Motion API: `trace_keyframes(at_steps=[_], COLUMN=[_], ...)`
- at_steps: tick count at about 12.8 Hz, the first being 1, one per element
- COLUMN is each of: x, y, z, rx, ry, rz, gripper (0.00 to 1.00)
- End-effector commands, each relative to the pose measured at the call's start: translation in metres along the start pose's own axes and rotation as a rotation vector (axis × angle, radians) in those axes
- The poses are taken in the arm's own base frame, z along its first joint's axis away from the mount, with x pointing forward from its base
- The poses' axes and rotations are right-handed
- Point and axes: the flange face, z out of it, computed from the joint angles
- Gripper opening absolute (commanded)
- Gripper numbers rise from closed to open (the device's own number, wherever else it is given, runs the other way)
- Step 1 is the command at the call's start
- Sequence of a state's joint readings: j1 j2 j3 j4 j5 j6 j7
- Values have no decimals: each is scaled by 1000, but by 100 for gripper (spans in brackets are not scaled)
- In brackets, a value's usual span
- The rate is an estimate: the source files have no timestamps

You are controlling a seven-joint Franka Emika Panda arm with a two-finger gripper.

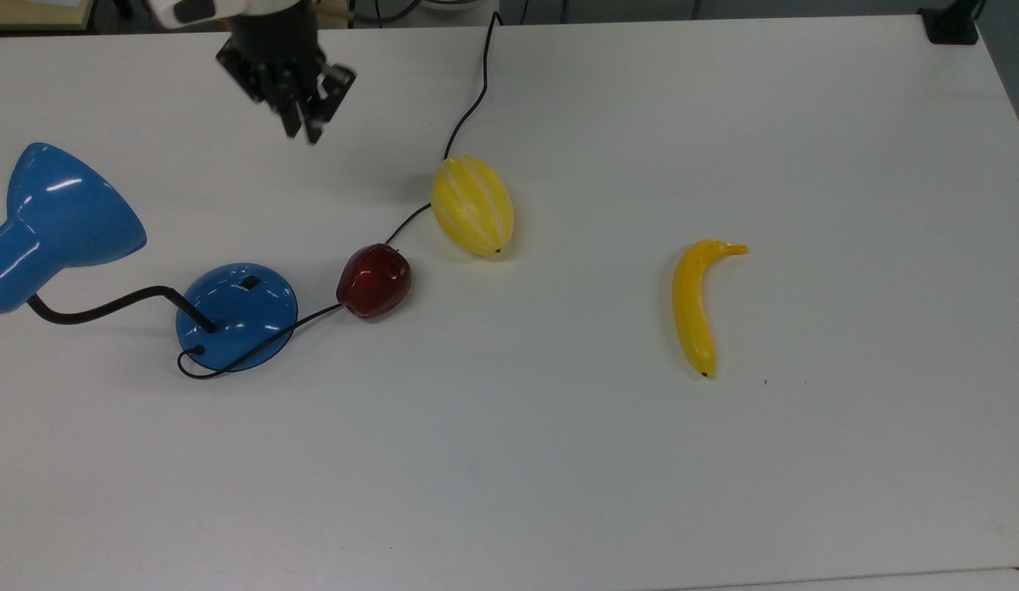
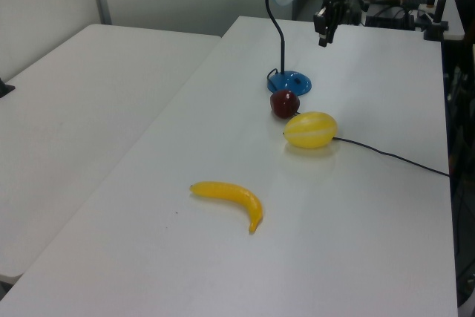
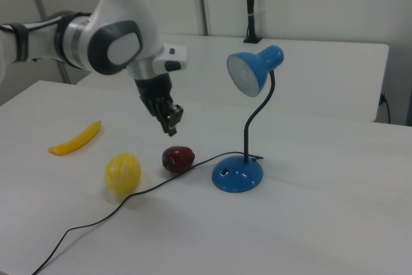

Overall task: Turn on desk lamp
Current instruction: 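Move the gripper down toward the switch on the blue lamp base, then press down on the lamp base switch with the gripper fingertips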

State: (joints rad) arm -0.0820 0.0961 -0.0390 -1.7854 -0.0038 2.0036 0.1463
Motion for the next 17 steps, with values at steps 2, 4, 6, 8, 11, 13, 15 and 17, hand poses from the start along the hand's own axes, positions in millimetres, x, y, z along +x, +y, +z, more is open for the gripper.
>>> trace_keyframes(at_steps=[2, 4, 6, 8, 11, 13, 15, 17], x=[29, 39, 50, 57, 64, 67, 68, 67], y=[22, 29, 34, 38, 38, 36, 35, 33], z=[35, 48, 68, 85, 109, 132, 150, 160], rx=[12, 15, 24, 27, 28, 30, 21, 16], ry=[123, 164, 217, 253, 271, 285, 266, 251], rz=[41, 65, 86, 98, 103, 114, 108, 101], gripper=[14, 14, 14, 14, 14, 14, 14, 14])
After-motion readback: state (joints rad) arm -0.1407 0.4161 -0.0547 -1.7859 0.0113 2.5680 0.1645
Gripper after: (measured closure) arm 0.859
